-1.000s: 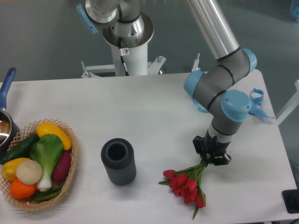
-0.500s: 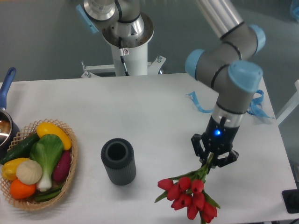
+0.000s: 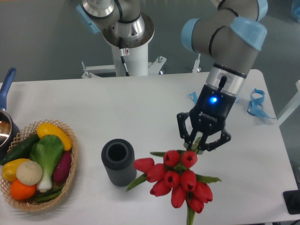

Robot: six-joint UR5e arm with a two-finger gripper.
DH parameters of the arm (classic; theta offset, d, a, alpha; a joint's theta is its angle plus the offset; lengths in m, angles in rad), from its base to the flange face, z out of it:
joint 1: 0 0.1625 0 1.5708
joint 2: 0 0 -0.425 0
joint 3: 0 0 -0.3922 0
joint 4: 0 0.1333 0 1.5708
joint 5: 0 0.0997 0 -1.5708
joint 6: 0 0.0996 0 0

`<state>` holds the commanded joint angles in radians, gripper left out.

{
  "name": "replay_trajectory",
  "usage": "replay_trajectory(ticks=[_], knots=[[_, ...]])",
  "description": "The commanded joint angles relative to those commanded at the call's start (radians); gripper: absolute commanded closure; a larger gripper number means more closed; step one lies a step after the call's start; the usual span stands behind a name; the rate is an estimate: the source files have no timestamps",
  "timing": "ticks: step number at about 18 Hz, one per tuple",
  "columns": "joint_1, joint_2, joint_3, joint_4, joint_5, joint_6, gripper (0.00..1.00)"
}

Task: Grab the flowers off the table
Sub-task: 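Lift the tulip bouquet up off the table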

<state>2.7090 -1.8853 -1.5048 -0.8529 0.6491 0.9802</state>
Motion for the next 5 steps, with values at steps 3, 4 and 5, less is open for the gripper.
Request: replay_trajectory(ticks=[3, 4, 5], knots=[[0.009, 0.000, 0.000, 0.002, -0.028, 0.003, 0.83], [0.008, 0.000, 0.000, 0.002, -0.029, 0.005, 0.83], [0.006, 0.000, 0.002, 0.002, -0.029, 0.006, 0.83]])
